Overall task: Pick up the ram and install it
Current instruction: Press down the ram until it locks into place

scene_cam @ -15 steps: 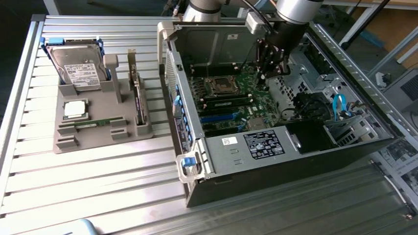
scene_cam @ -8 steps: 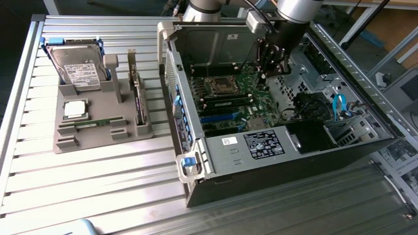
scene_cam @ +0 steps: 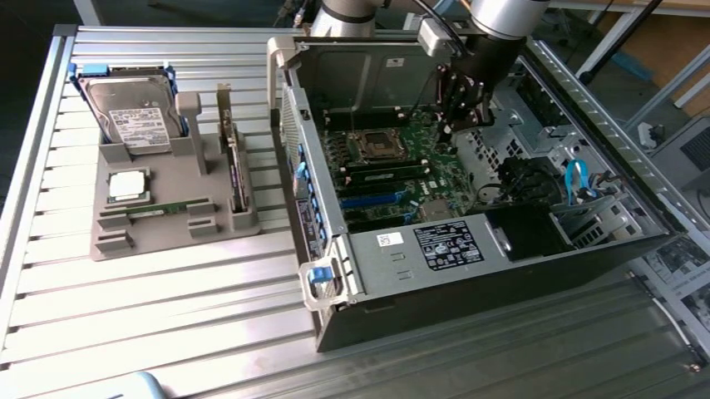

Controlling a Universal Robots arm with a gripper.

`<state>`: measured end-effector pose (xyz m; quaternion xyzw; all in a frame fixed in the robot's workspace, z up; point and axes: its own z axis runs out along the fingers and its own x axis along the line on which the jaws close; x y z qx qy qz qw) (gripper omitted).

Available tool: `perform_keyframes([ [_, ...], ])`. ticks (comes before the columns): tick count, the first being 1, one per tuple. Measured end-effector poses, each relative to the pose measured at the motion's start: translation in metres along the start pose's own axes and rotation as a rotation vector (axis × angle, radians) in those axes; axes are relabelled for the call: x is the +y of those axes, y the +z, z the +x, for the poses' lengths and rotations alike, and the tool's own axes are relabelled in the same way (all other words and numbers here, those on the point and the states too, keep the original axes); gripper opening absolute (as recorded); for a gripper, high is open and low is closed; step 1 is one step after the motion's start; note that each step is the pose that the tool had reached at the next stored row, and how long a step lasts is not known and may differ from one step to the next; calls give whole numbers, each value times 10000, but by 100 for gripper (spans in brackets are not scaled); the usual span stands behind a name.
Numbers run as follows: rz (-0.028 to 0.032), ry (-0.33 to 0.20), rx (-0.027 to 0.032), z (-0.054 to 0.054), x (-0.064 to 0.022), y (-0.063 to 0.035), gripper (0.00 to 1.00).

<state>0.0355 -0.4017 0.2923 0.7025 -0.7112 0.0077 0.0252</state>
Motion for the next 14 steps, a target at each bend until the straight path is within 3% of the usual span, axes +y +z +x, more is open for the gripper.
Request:
perform_keyframes([
  [14, -40, 868, -21, 0, 0, 1, 11],
])
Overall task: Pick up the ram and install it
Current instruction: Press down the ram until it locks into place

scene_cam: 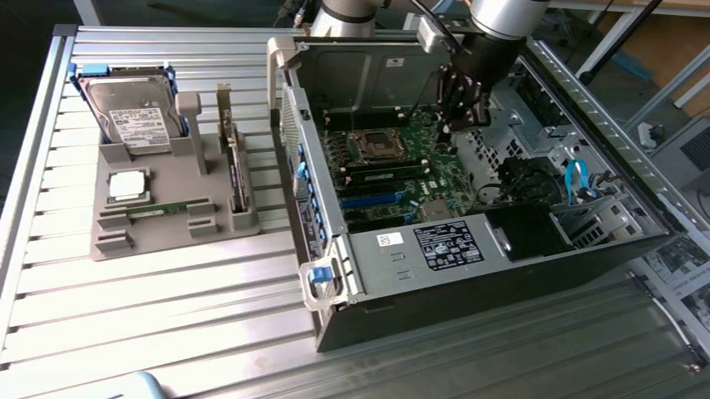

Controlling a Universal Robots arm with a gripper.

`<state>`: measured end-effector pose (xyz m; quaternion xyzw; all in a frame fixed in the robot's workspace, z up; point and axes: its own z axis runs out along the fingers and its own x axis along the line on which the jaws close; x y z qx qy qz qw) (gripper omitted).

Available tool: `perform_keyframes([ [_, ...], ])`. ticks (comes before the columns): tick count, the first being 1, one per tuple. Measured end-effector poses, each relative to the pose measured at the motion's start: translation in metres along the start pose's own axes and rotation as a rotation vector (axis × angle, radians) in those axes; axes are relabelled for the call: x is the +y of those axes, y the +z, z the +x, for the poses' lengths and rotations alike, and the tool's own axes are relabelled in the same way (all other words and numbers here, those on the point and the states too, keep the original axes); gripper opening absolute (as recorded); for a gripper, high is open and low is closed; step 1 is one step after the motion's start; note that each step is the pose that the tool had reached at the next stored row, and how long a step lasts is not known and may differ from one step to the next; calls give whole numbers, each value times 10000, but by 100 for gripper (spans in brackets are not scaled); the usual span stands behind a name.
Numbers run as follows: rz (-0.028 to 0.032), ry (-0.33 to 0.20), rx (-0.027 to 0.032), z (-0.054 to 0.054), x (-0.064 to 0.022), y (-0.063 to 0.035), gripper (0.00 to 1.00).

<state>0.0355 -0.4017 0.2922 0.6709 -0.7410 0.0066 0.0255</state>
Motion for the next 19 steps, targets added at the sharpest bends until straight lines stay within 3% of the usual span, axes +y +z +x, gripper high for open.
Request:
perform_keyframes([
  [19, -34, 752, -7, 0, 0, 0, 11],
])
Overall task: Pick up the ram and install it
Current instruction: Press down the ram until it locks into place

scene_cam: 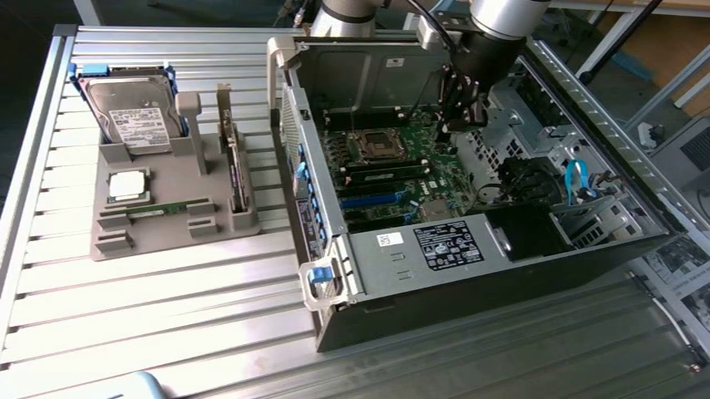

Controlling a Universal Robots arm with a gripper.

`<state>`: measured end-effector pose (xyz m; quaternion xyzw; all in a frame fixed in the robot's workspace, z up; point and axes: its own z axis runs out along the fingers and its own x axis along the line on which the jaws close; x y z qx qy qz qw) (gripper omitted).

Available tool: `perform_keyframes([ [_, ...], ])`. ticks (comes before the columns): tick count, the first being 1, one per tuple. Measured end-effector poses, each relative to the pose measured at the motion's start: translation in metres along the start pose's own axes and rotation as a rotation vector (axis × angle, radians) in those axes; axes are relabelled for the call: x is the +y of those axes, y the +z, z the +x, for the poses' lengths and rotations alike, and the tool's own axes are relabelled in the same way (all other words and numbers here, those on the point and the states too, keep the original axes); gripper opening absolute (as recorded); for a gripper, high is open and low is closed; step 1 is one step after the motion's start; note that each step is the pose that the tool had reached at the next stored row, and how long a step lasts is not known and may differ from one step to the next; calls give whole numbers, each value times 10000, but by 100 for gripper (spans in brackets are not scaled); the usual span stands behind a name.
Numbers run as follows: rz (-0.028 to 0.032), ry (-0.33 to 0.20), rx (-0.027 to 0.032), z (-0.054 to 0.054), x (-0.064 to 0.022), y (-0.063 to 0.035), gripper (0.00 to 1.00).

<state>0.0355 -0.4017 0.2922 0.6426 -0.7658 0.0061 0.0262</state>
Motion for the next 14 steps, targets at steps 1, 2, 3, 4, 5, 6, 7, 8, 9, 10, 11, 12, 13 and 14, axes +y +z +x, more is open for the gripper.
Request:
perform_keyframes([
  [1, -1, 41, 0, 0, 0, 0, 11],
  [2, -3, 75, 1, 0, 0, 0, 11],
  [3, -4, 107, 2, 0, 0, 0, 11],
  [4, -5, 134, 4, 0, 0, 0, 11],
  [5, -6, 160, 7, 0, 0, 0, 11],
  [6, -6, 192, 10, 0, 0, 0, 11],
  [7, -8, 247, 17, 0, 0, 0, 11],
  [8, -9, 299, 21, 0, 0, 0, 11],
  [9, -10, 330, 23, 0, 0, 0, 11],
  [10, -11, 372, 26, 0, 0, 0, 11],
  [11, -12, 410, 34, 0, 0, 0, 11],
  [12, -12, 445, 40, 0, 0, 0, 11],
  [13, -12, 480, 47, 0, 0, 0, 11],
  [14, -12, 512, 54, 0, 0, 0, 11],
])
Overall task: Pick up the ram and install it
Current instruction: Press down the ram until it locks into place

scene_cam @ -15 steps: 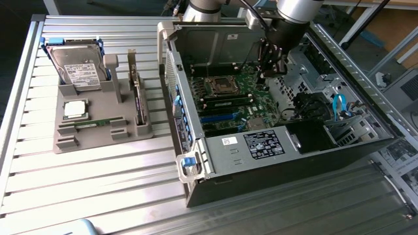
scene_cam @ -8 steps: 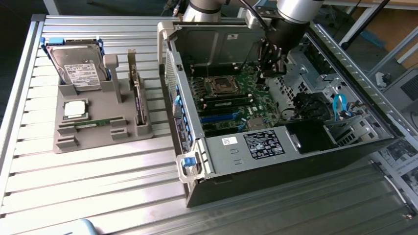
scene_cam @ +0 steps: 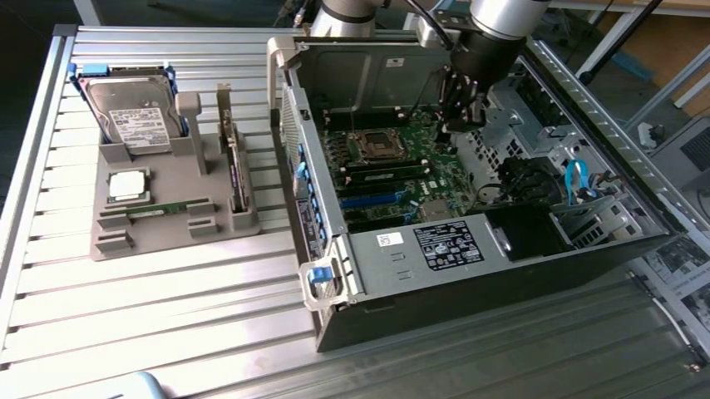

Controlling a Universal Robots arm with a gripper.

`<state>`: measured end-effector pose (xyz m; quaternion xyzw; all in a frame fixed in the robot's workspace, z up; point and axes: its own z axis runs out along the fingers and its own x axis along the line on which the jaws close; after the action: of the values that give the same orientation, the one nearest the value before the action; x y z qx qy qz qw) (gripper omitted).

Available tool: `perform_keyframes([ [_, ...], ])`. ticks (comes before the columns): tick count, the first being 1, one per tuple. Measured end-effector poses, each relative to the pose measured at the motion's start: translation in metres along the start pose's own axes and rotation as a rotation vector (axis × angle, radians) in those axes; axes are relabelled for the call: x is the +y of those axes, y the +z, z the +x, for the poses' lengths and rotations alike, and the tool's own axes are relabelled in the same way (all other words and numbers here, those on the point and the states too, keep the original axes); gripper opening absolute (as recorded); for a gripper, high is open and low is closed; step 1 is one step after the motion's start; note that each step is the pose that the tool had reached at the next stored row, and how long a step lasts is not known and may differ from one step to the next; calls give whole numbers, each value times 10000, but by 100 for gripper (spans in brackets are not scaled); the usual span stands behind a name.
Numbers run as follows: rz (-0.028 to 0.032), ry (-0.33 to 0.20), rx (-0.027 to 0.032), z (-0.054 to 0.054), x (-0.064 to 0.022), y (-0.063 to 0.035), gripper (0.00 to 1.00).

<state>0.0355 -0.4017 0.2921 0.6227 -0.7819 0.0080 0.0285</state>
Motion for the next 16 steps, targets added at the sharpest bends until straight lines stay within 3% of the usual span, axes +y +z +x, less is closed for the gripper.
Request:
perform_keyframes([
  [6, -2, 244, 41, 0, 0, 0, 11],
  [16, -42, 1066, 56, 0, 0, -1, 11],
])
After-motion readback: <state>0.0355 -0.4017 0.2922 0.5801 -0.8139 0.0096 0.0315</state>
